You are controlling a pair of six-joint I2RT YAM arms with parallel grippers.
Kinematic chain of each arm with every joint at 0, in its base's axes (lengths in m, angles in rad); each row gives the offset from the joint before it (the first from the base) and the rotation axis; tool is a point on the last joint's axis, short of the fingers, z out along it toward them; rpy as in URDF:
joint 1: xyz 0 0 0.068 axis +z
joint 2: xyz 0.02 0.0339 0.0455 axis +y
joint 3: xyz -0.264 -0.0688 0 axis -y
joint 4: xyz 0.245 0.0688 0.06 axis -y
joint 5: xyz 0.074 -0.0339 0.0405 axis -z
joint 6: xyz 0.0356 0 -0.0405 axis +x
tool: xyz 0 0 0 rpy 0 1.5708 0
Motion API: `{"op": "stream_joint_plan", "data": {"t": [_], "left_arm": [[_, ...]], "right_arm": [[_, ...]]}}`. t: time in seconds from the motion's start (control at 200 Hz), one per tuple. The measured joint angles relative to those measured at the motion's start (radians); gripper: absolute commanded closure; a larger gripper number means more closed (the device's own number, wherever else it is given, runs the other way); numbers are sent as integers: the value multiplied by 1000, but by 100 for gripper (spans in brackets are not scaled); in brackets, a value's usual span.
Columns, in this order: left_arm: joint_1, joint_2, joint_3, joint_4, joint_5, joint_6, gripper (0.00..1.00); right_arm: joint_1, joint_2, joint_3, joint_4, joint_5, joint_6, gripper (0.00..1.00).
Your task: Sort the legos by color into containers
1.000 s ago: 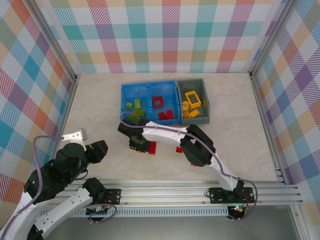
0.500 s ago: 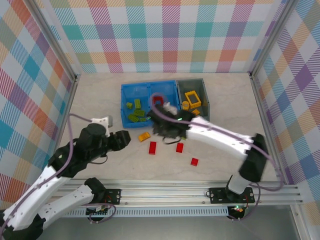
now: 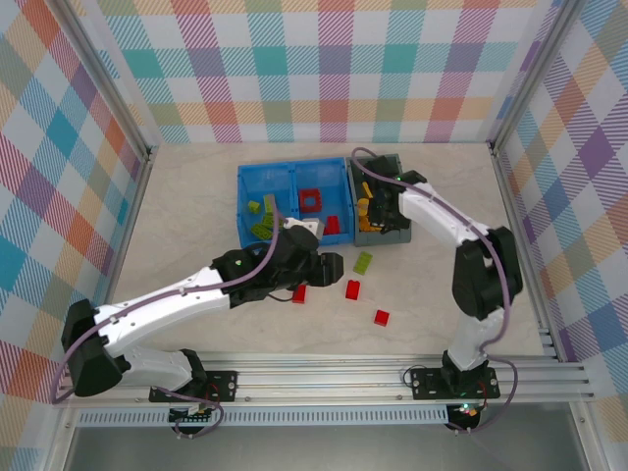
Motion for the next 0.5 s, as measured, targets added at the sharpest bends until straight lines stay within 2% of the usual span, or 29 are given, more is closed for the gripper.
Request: {"op": "stream_joint_plan", "data": {"t": [0.14, 0.29, 0.375, 0.505], "left_arm": [[-10, 31, 11, 16, -23, 1, 44], [-11, 32, 18, 29, -39, 1, 44], [-11, 32, 18, 29, -43, 1, 44], [-11, 32, 18, 28, -45, 1, 43]], "right_arm": [[3, 151, 143, -51, 93, -40, 82], [3, 243, 247, -120, 195, -64, 80], [3, 275, 286, -146, 229, -71, 73], [3, 298, 307, -168, 264, -85, 56]]}}
